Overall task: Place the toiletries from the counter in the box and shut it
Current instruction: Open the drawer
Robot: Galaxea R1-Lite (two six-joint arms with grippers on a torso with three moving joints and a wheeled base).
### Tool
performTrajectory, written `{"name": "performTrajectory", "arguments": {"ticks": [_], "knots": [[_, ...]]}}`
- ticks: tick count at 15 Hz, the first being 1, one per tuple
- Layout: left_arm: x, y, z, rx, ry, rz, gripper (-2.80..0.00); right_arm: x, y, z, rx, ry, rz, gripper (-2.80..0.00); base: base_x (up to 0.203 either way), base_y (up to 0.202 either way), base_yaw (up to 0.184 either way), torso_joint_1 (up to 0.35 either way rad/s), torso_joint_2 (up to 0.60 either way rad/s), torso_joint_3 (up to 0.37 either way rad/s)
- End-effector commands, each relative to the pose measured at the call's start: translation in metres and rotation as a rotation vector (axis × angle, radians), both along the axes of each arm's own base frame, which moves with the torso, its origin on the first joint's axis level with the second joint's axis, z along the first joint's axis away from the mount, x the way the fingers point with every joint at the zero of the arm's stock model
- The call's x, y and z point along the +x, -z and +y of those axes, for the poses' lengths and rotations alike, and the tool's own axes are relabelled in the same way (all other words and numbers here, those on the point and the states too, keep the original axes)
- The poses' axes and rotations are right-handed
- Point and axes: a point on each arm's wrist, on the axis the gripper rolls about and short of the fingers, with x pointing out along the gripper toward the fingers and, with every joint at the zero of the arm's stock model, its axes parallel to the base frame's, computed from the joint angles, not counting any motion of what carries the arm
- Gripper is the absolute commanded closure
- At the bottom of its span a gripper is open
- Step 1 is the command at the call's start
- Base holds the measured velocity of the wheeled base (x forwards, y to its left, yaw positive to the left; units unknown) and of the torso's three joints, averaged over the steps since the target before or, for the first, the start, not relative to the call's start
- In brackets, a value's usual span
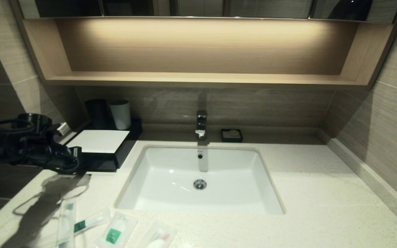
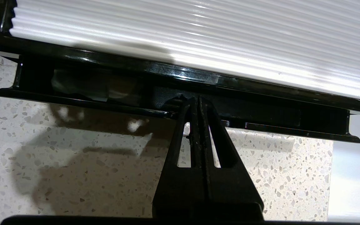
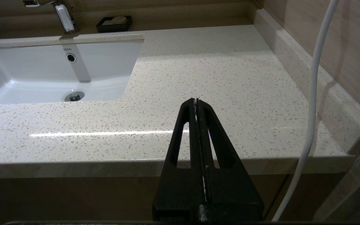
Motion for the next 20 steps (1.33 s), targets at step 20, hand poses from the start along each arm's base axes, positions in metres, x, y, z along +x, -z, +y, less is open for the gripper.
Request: {"name": "performTrajectory", "arguments": {"ticks": [20], "knots": [[-0.003, 0.004, 0.001, -0.002, -0.001, 0.049, 0.00, 0.000, 0.000, 0.000, 0.000, 0.000, 0.000, 0.00, 0.000, 0.000, 0.000, 0.000, 0.00, 0.000]]}}
